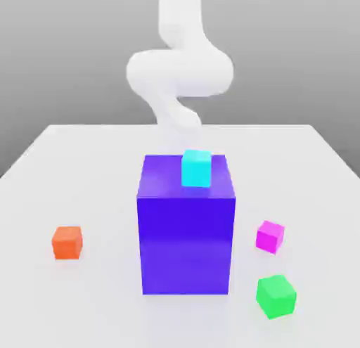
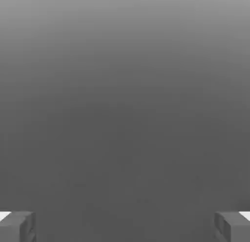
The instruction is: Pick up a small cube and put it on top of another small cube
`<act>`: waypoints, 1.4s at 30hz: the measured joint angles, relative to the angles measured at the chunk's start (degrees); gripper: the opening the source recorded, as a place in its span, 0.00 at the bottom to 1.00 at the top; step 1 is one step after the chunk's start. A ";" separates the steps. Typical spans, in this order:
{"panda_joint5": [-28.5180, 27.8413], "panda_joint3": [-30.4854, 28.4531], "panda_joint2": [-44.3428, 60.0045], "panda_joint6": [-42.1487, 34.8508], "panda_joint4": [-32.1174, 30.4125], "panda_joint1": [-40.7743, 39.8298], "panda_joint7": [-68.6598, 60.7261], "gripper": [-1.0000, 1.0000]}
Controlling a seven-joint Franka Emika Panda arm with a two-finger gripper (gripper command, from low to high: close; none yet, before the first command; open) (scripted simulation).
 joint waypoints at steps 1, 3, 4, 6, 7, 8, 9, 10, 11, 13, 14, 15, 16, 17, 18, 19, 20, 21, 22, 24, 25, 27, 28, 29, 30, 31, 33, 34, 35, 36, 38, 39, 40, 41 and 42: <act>0.49 0.28 1.76 1.55 -1.82 1.44 -1.08 0.50; 1.38 0.93 5.26 4.60 -5.38 4.30 -3.14 0.50; 1.83 1.33 6.99 6.10 -7.14 5.69 -4.18 0.50; 2.71 2.26 10.46 9.11 -10.64 8.45 -6.22 0.50; 3.12 2.77 12.20 10.62 -12.39 9.84 -7.22 0.50; 3.52 3.32 13.96 12.14 -14.16 11.24 -8.21 0.50; 3.91 3.91 15.76 13.69 -15.94 12.65 -9.20 0.50; 4.28 4.55 17.59 15.27 -17.75 14.07 -10.19 0.50; 4.62 5.21 19.47 16.88 -19.59 15.52 -11.17 0.50; 5.36 6.89 23.45 20.25 -23.38 18.31 -13.19 0.50; 5.61 7.77 25.58 22.08 -25.37 19.80 -14.15 0.50; 5.77 8.63 27.58 23.80 -27.27 21.17 -14.99 0.50; 5.87 9.54 29.46 25.43 -29.11 22.38 -15.75 0.50; 5.84 10.46 31.29 27.03 -30.91 23.50 -16.41 0.50; 5.62 11.36 33.09 28.61 -32.71 24.54 -16.93 0.50; 5.15 12.30 34.89 30.19 -34.50 25.43 -17.26 0.50; 4.56 12.85 36.81 31.80 -35.37 25.81 -17.32 0.50; 3.72 13.03 38.83 33.44 -35.60 25.91 -17.04 0.50; 2.52 13.23 40.89 35.12 -35.52 25.45 -16.46 0.50; -1.61 10.76 45.07 38.48 -34.96 26.80 -13.81 0.50; -3.77 8.75 47.14 40.14 -34.60 28.23 -12.34 0.50; -5.13 3.69 51.21 43.55 -33.92 33.02 -11.30 0.50; -5.04 1.70 53.23 45.24 -33.60 35.12 -11.26 0.50; -4.80 0.14 55.15 46.84 -33.31 36.86 -11.28 0.00; -4.80 0.14 55.15 46.84 -33.31 36.86 -11.28 0.00; -4.82 0.14 55.15 46.83 -33.31 36.86 -11.27 0.00; -4.92 0.15 55.15 46.81 -33.31 36.86 -11.16 0.00; -4.97 0.16 55.15 46.80 -33.31 36.86 -11.11 0.00; -4.88 -0.63 56.11 47.61 -33.16 37.73 -11.11 0.00; -4.94 -0.39 55.59 47.18 -33.23 37.42 -11.14 0.00; -4.39 1.89 52.67 44.76 -33.69 35.13 -11.75 0.00; -3.40 3.41 50.82 43.23 -34.00 33.85 -12.53 0.00; -2.22 4.65 48.87 41.61 -34.35 32.93 -13.38 0.00; -0.65 5.44 46.85 39.95 -34.71 32.59 -14.48 0.00; 0.47 5.67 44.80 38.27 -35.09 32.85 -15.22 0.00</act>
